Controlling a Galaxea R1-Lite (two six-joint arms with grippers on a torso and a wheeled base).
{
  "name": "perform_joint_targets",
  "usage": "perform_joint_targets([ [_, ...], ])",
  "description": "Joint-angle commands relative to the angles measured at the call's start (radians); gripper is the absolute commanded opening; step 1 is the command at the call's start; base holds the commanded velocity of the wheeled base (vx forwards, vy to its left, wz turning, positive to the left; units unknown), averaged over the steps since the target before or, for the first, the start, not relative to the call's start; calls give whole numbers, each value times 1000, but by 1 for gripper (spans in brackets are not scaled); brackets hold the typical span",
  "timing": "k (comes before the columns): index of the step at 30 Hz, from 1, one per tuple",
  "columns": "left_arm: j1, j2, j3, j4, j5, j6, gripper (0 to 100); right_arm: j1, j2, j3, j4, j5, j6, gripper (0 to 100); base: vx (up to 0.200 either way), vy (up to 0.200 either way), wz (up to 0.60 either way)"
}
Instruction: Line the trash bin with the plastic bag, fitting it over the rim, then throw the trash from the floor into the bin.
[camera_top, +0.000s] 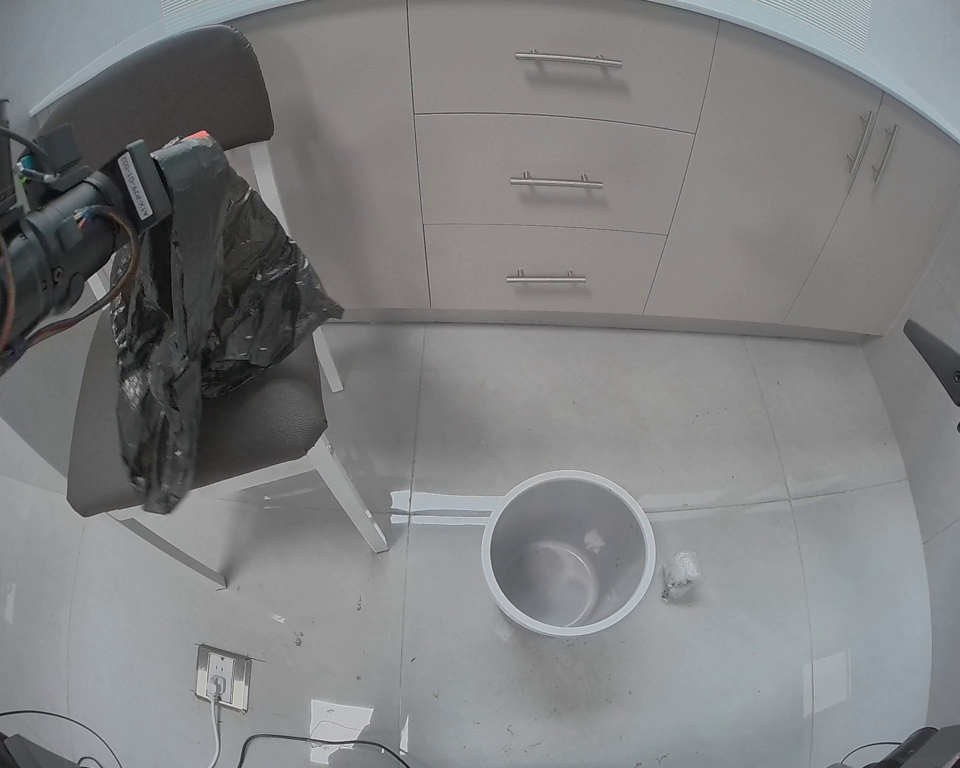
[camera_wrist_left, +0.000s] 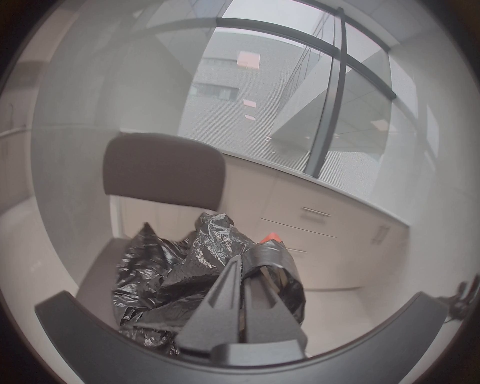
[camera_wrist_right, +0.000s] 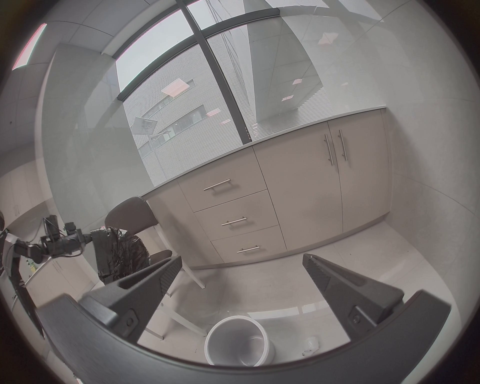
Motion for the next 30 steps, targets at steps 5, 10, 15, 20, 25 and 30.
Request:
perform_joint_targets([
  [5, -377, -208, -181, 386, -1, -212, 0, 61, 12, 32, 1, 1, -2, 100, 0, 0, 0],
  [10, -386, -162, -195, 414, 8, -262, 0, 138, 33, 60, 0, 0, -2, 100, 0, 0, 0],
  [15, -388, -113, -183, 414, 27, -294, 0, 224, 58, 91, -3, -2, 2, 100, 0, 0, 0],
  [20, -392, -37, -192, 412, 36, -435, 0, 290, 116, 118, -6, -2, 21, 100, 0, 0, 0],
  [25, -434, -18, -193, 412, 36, -491, 0, 390, 109, 177, -5, -2, 30, 100, 0, 0, 0],
  [30, -466, 26, -235, 418, 91, -535, 0, 479, 113, 198, -6, -8, 19, 100, 0, 0, 0],
])
